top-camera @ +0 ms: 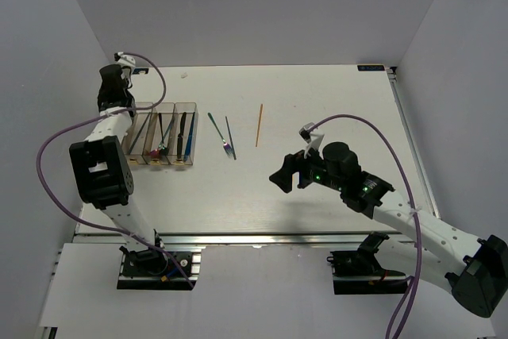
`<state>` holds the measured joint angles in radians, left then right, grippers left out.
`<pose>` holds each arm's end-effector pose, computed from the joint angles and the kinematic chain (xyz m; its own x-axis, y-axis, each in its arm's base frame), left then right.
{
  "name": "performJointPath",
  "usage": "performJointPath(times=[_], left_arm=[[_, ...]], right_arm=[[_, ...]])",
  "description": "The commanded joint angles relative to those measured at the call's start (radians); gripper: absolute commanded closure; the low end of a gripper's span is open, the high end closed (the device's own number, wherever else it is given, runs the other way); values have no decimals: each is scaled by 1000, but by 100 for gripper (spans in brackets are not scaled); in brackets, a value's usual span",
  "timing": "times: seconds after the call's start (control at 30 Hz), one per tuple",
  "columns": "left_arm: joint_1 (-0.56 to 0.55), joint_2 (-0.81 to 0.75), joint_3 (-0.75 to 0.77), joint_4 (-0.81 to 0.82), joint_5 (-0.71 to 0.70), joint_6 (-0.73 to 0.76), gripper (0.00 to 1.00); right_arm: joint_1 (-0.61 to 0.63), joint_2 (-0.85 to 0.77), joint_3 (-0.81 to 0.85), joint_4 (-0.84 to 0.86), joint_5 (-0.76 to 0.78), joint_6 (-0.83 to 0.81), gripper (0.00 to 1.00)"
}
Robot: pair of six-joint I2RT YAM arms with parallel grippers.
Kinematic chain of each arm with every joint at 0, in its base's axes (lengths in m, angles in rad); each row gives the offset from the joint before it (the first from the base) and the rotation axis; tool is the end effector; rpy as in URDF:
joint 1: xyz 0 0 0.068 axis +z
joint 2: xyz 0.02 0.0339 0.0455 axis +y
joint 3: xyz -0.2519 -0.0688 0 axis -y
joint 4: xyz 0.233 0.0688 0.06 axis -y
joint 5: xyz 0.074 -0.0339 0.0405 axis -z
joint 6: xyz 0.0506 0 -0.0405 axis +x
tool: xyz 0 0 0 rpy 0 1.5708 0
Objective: Sort the eating utensils into containers
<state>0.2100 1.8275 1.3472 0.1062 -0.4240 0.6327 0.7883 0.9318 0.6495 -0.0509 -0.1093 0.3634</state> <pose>0.4163 0.1100 0.2588 -0.6221 0.4185 -0.6618 -0.2439 0.6995 0.6717 0.1566 0.1654 0.2678 -0.4919 0.0063 -0.8706 -0.6449 0.6692 0.3693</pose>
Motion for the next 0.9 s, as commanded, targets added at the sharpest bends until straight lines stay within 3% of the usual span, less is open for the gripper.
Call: performJointPath(times=[0.0, 0.23, 0.47, 0.6, 0.73, 0.8, 0.87], left_arm=[[15, 12, -48, 107, 1, 53, 100], [31, 76, -109, 184, 56, 1, 94], [32, 142, -103, 230, 50, -39, 69], [32, 102, -123, 269, 47, -97, 43], [31, -23, -158, 309, 56, -166, 29], [32, -77, -186, 334, 71, -200, 4], [31, -147, -198, 342, 90, -251, 2]], right_arm=[[3, -2, -5, 40, -29, 2, 11], [3, -1, -10, 69, 6, -3, 11], [3, 27, -5, 72, 36, -11, 11], [3, 50, -1, 79, 43, -15, 11], [3, 100, 16, 75, 43, -18, 11], [3, 120, 24, 75, 37, -20, 11], [5, 151, 42, 68, 37, -20, 11]])
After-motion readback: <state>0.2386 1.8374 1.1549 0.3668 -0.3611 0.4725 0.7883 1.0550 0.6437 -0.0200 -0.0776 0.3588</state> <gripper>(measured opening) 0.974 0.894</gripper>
